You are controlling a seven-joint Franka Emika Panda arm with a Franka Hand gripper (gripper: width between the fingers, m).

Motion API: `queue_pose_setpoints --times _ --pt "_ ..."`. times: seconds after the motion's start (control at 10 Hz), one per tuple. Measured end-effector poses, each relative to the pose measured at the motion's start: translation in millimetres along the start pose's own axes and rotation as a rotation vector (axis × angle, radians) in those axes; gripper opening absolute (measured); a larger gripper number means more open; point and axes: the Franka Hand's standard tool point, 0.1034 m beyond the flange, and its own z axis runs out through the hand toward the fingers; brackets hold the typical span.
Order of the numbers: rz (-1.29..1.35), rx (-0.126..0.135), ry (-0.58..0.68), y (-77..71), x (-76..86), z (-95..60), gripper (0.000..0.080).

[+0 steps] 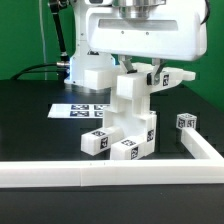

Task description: Assemble chair

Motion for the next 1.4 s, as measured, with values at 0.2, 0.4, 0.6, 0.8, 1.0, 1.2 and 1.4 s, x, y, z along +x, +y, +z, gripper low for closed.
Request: queue_pose_setpoints --times 0.2,0.4,0.6,0.8,1.0,1.2,1.4 --pt "-0.005 0.001 0.002 1.8 2.5 -0.1 0.0291" --pt "-0.004 -0.002 0.001 3.9 4.0 1.5 0.0291" --pt "-0.003 -0.006 0.0 4.8 4.0 3.7 0.0291" --pt "-0.004 -0.007 -0.001 4.9 3.8 4.3 0.0291" --pt "-0.004 -0.009 -0.001 5.7 4.2 6.3 0.0291" --pt "-0.007 -0.014 0.0 7.3 5.6 11.7 0.0291" --pt "-0.006 -0.02 -0.001 8.5 6.1 16.4 0.0291"
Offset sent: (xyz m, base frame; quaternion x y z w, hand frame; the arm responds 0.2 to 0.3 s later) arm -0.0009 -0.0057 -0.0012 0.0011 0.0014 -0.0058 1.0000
